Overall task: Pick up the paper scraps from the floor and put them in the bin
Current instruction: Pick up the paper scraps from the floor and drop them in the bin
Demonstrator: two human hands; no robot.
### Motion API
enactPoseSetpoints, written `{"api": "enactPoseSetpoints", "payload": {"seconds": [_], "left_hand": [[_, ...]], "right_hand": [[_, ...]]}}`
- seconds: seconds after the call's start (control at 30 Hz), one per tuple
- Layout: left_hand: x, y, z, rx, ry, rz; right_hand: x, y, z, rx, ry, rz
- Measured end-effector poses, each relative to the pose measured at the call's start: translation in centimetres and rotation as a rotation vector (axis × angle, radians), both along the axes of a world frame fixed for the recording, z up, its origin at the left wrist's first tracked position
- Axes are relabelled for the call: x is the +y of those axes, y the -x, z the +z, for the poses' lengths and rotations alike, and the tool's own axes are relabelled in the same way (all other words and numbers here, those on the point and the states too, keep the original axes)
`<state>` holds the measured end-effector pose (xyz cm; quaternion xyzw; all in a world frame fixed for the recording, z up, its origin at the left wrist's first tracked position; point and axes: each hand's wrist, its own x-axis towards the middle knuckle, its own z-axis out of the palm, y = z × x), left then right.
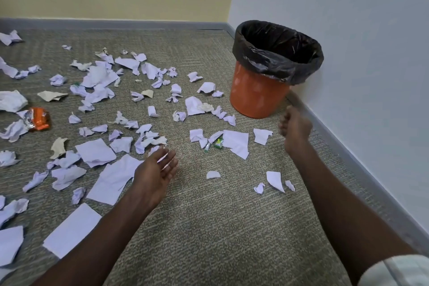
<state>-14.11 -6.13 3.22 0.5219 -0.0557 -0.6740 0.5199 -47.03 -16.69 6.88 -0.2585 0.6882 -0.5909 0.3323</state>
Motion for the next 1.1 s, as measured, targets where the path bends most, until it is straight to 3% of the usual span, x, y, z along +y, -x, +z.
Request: {"api": "enactPoseSetpoints", "payload": {"seconds": [0.07, 0.13, 0.2, 0.3, 0.4, 0.63, 0.7, 0.8, 0.9, 1.0, 1.1], "left_hand": [[0.4, -0.3, -0.5, -0.121, 0.032, -0.017], [0.8, -1.0, -1.0, -0.250, 0.071, -0.043], [1.0, -1.9, -1.5, -0.370, 0.091, -0.074], [1.2, -3.3, -2.1, -0.486, 0.112, -0.098], [1.5, -4.8, -3.0, -0.606, 0.115, -0.120], [3.2, -7.2, -5.4, -1.156, 0.183, -0.091], [3.5, -8.3, -6.1, -1.355, 0.203, -0.122], [3.7, -10.1, -7.6, -1.628, 0.051, -0.325], [4.2, -10.2, -8.0, -1.590, -0.140, -0.516], [4.1, -9.9, -7.9, -1.639, -0.088, -0.659], [3.1, -9.6, -8.3, -1.710, 0.006, -0.756]], "right_hand": [[2.1, 1.4, -4.3, 0.364, -0.245, 0.050], [4.5, 2.3, -7.9, 0.597, -0.495, 0.164], [7.0, 2.6, -10.6, 0.705, -0.728, 0.252], [9.5, 1.5, -13.0, 0.831, -0.870, 0.407], [10.4, 0.4, -14.4, 0.895, -0.855, 0.485], [14.3, -3.7, -17.0, 1.399, -0.388, 0.291], [14.5, -3.8, -17.0, 1.445, -0.304, 0.308], [14.0, -3.4, -16.9, 1.465, -0.302, 0.415], [12.8, -3.8, -15.6, 1.287, -0.386, 0.456], [11.6, -5.3, -14.0, 1.045, -0.334, 0.535], [10.7, -8.6, -13.2, 0.945, -0.189, 0.844]]}}
